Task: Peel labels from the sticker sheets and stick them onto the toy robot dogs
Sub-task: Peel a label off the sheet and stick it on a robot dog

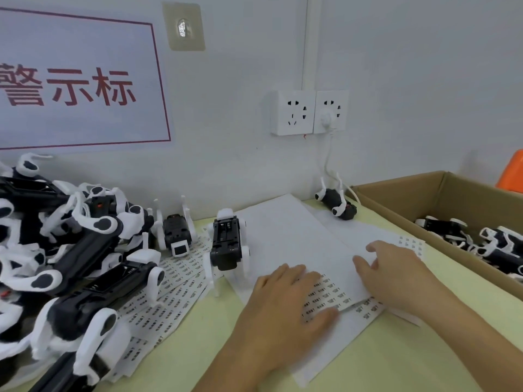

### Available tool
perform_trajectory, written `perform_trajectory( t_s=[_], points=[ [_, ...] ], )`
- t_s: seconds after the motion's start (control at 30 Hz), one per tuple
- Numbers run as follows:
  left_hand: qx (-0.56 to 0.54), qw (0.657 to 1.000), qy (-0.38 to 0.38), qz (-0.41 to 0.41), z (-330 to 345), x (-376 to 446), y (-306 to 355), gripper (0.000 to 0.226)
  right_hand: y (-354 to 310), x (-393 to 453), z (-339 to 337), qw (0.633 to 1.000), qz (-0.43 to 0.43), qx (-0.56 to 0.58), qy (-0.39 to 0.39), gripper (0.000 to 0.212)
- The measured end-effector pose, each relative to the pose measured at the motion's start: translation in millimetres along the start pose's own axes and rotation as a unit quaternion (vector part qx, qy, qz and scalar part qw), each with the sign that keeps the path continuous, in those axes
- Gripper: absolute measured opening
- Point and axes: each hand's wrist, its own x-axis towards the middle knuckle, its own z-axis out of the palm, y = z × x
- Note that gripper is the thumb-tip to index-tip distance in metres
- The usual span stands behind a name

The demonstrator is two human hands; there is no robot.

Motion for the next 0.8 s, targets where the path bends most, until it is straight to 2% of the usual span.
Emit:
perform_trajectory(
  t_s=[0.1, 0.17, 0.3, 0.37, 0.4, 0.47, 0.57, 0.67, 0.8],
  points=[
    [0.012, 0.998, 0.036, 0.052, -5, 0, 5, 0.04, 3, 2, 0, 0.999, -0.001, -0.026, 0.023, 0.042],
    [0.028, 0.994, 0.066, 0.085, -8, 0, 10, 0.03, 3, 3, -2, 1.0, 0.01, 0.007, 0.026, 0.042],
    [-0.002, 0.993, 0.102, 0.065, -9, 1, 10, 0.031, 1, 1, -7, 0.986, 0.016, 0.13, 0.099, 0.034],
    [-0.025, 0.991, 0.12, 0.047, -11, 0, 11, 0.032, -2, -3, -14, 0.975, 0.024, 0.188, 0.115, 0.04],
    [-0.032, 0.99, 0.127, 0.043, -11, 0, 11, 0.033, -4, -6, -18, 0.973, 0.034, 0.208, 0.095, 0.047],
    [-0.034, 0.989, 0.136, 0.037, -12, 0, 12, 0.034, -10, -11, -23, 0.957, 0.041, 0.288, 0.0, 0.056],
    [-0.015, 0.988, 0.149, 0.038, -11, 0, 12, 0.037, -20, -18, -20, 0.886, 0.024, 0.437, -0.15, 0.038],
    [-0.017, 0.987, 0.15, 0.05, -11, -1, 11, 0.038, -23, -19, -12, 0.861, -0.001, 0.478, -0.172, 0.021],
    [-0.032, 0.985, 0.162, 0.054, -10, 0, 9, 0.032, -22, -18, -10, 0.828, 0.011, 0.53, -0.185, 0.018]
  ],
)
